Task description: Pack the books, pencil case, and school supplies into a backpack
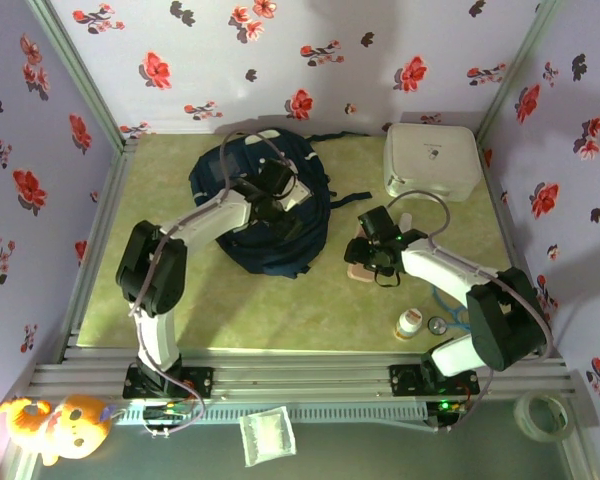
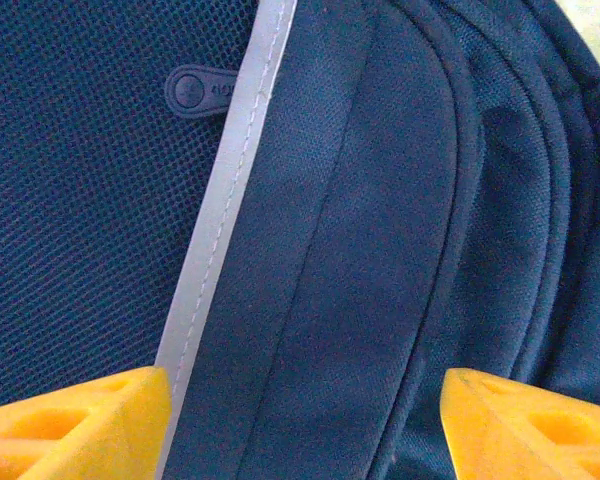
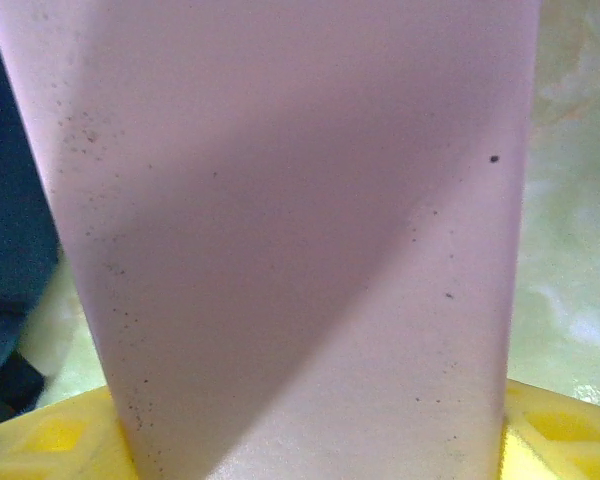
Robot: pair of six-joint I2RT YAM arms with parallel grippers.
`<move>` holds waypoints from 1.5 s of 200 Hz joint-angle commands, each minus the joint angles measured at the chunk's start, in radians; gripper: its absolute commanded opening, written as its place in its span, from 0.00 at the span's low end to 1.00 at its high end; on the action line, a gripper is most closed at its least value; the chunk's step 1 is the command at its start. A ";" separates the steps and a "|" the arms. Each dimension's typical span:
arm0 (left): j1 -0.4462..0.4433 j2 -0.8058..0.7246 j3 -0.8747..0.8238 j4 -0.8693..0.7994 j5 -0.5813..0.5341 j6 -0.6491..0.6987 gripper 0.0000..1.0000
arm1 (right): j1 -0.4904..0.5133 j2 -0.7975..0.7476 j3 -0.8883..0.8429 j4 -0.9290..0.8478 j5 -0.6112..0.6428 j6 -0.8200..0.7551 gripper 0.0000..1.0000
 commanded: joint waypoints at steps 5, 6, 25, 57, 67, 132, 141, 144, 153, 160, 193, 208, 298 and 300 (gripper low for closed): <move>-0.015 0.044 0.055 -0.073 -0.045 0.028 0.71 | -0.012 0.000 0.030 0.054 -0.020 0.026 0.57; -0.015 0.045 0.057 -0.075 -0.044 0.028 0.71 | -0.012 -0.001 0.031 0.054 -0.020 0.027 0.57; -0.023 0.074 0.095 -0.113 -0.050 0.033 0.71 | -0.016 -0.002 0.034 0.067 -0.027 0.030 0.57; -0.047 0.115 0.155 -0.158 -0.160 0.012 0.66 | -0.016 0.001 0.032 0.084 -0.036 0.037 0.57; -0.051 0.118 0.162 -0.159 -0.187 0.007 0.61 | -0.016 -0.001 0.032 0.087 -0.040 0.040 0.57; -0.054 0.028 0.153 -0.116 -0.266 -0.013 0.28 | -0.020 -0.009 0.028 0.095 -0.041 0.044 0.56; -0.054 0.012 0.149 -0.106 -0.279 -0.019 0.23 | -0.021 -0.012 0.026 0.098 -0.041 0.046 0.56; -0.054 0.008 0.147 -0.103 -0.284 -0.021 0.22 | -0.020 -0.011 0.025 0.099 -0.041 0.046 0.56; -0.054 -0.009 0.143 -0.103 -0.286 -0.026 0.18 | -0.022 -0.012 0.023 0.099 -0.042 0.050 0.56; -0.057 -0.021 0.143 -0.101 -0.285 -0.033 0.14 | -0.022 -0.014 0.023 0.100 -0.045 0.051 0.56; -0.067 -0.090 0.134 -0.078 -0.287 -0.056 0.00 | -0.028 -0.028 0.021 0.114 -0.058 0.054 0.56; -0.072 -0.125 0.136 -0.064 -0.286 -0.068 0.00 | -0.031 -0.044 0.023 0.127 -0.070 0.051 0.56; -0.088 -0.246 0.165 0.101 -0.188 -0.218 0.00 | -0.012 -0.106 0.068 0.306 -0.218 -0.003 0.55; -0.089 -0.244 0.169 0.101 -0.187 -0.220 0.00 | -0.011 -0.106 0.069 0.312 -0.222 -0.002 0.55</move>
